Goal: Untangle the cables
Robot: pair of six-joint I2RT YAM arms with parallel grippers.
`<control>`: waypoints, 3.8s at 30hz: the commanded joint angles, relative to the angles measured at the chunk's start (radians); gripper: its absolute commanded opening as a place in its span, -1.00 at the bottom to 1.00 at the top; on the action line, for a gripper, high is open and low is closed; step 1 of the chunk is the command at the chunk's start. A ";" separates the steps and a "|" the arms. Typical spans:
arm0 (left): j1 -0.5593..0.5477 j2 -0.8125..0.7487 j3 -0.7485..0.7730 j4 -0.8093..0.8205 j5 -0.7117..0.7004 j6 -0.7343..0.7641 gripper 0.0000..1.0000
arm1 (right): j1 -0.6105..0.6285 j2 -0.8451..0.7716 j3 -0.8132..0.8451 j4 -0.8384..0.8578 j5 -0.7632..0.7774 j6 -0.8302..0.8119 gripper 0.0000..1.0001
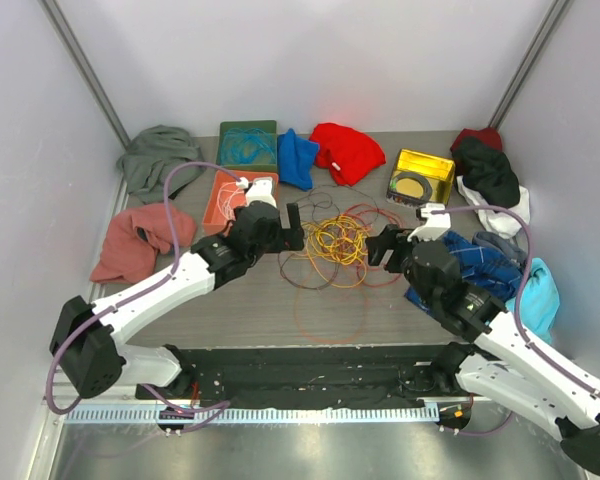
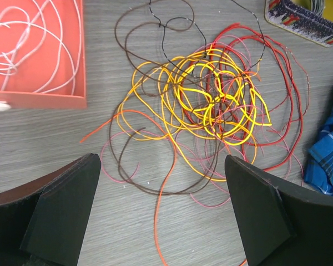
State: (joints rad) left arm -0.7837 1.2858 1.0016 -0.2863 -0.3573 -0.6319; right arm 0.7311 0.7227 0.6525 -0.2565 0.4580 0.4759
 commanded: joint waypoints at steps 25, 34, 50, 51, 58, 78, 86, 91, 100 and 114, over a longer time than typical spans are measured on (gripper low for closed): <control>-0.005 -0.011 -0.056 -0.028 0.124 -0.136 1.00 | -0.102 0.484 0.136 0.147 -0.145 0.093 0.06; -0.005 -0.103 -0.159 -0.019 0.127 -0.164 1.00 | -0.107 0.655 0.161 0.166 -0.208 0.199 -0.07; -0.005 -0.060 -0.170 -0.002 0.176 -0.187 0.99 | -0.134 0.586 0.010 0.195 -0.193 0.219 -0.11; -0.005 -0.057 -0.170 -0.002 0.179 -0.189 1.00 | -0.133 0.584 0.013 0.195 -0.193 0.214 -0.11; -0.005 -0.051 -0.173 0.001 0.179 -0.196 1.00 | -0.136 0.511 -0.019 0.135 -0.159 0.190 -0.15; -0.005 0.026 -0.167 0.015 0.225 -0.218 1.00 | -0.145 0.546 -0.145 0.224 -0.173 0.234 -0.24; -0.005 0.029 -0.169 0.015 0.224 -0.218 1.00 | -0.150 0.603 -0.134 0.250 -0.179 0.228 -0.24; -0.005 0.038 -0.167 0.015 0.227 -0.218 1.00 | -0.151 0.647 -0.140 0.306 -0.182 0.228 -0.28; -0.005 0.035 -0.166 0.013 0.227 -0.215 0.99 | -0.153 0.636 -0.134 0.295 -0.154 0.219 -0.93; -0.005 -0.178 -0.241 0.124 0.127 -0.198 0.95 | -0.151 0.165 0.454 -0.208 -0.103 0.032 -0.99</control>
State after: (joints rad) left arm -0.7853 1.1500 0.7536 -0.2680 -0.1909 -0.8383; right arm 0.5808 0.8890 0.9340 -0.3298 0.3569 0.5835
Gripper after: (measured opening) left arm 0.978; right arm 0.028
